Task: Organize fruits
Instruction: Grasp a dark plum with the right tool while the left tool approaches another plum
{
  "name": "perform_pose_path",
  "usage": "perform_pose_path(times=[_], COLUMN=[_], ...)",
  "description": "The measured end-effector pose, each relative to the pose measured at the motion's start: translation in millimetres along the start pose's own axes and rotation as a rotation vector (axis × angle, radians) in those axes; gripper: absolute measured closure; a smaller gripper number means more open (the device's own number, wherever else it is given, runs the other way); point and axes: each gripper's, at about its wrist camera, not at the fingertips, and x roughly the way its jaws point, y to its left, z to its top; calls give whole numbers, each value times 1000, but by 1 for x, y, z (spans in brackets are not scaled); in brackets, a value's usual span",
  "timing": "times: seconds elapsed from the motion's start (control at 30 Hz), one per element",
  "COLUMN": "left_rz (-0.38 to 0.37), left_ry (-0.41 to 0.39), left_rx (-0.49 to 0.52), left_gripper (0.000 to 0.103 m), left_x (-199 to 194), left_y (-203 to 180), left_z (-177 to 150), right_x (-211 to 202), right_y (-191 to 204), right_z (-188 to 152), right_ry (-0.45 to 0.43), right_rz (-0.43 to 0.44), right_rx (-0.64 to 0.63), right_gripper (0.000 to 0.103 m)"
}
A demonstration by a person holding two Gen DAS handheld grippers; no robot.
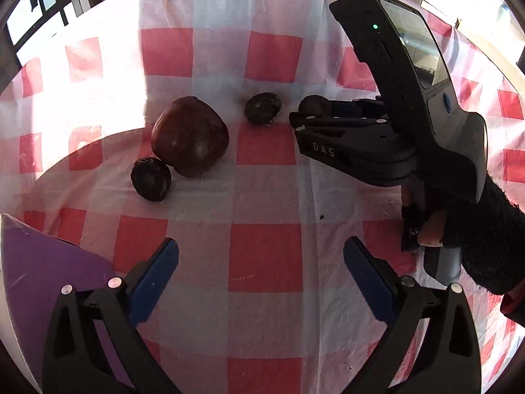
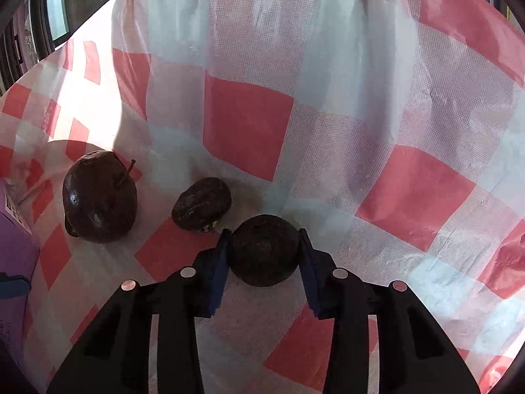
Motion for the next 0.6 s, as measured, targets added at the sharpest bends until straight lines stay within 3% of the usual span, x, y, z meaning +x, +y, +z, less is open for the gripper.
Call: perform_pose_path(times=[0.2,0.3,0.4,0.47,0.6], left_rz=[-87,-119,-56,58,141], left_ry=[-44,-86,-144,-195,-169], left_rx=[54,29,37,75,29], left_gripper=[2,2,3,3,3], left_x=[22,35,45,50,65], left_y=[-21,-28,-36,-43,-32], left_z=[20,36,56,69,95], right_x=[-48,-73,-88,-93,-94], right_y=[-59,-77,-82,-79,-82], right_z=[-51,-81,-99,-107,-115], right_ry=[-2,-1,-1,-8,-31], right_rz=[-92,-135,-153,-153,-157], right_rx=[266,350,376,370,369], right_gripper=[63,63,63,63,62])
